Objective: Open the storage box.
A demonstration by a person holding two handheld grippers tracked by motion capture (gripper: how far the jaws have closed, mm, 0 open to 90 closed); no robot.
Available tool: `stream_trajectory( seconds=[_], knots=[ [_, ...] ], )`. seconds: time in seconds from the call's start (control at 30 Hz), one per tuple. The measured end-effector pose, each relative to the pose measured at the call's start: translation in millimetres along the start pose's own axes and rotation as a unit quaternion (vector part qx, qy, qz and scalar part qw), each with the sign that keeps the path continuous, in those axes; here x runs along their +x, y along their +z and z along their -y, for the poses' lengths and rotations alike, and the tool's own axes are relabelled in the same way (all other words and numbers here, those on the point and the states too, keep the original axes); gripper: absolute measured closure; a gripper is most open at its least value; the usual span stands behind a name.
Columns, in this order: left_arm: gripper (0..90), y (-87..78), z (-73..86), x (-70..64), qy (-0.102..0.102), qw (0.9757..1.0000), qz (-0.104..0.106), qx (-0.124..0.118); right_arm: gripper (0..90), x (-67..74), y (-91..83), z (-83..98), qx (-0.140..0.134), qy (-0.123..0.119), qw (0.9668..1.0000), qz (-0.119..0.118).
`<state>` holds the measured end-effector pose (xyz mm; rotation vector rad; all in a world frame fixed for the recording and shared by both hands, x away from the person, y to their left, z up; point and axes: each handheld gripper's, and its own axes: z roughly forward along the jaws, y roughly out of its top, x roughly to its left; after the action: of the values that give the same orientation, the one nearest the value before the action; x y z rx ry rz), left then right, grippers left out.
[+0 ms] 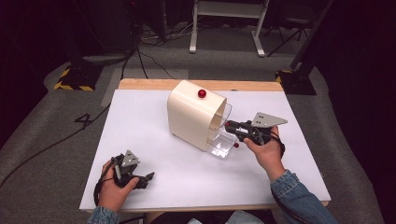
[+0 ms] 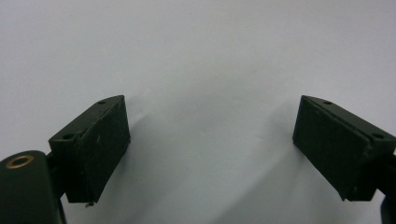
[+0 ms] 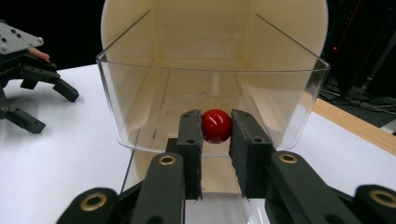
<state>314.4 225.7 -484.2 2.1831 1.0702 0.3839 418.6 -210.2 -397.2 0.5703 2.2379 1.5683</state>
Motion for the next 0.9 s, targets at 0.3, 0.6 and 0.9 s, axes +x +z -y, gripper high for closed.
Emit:
stream_trajectory(
  seconds=[0.3, 0.6, 0.9],
  knots=[
    [11.1, -0.1, -0.3, 0.4, 0.0, 1.0, 0.001, 0.001, 74.7, -0.4, -22.0, 3.8, -0.005, 0.005, 1.0, 0.006],
    [11.1, 0.0, -0.3, 0.3, 0.0, 1.0, 0.001, 0.001, 74.7, 0.9, -40.8, 7.0, -0.009, 0.008, 0.9999, 0.012],
    [11.1, 0.0, -0.3, 0.3, 0.0, 1.0, 0.001, 0.001, 74.7, 0.6, -50.8, 14.6, -0.008, 0.011, 0.9998, 0.014]
  ],
)
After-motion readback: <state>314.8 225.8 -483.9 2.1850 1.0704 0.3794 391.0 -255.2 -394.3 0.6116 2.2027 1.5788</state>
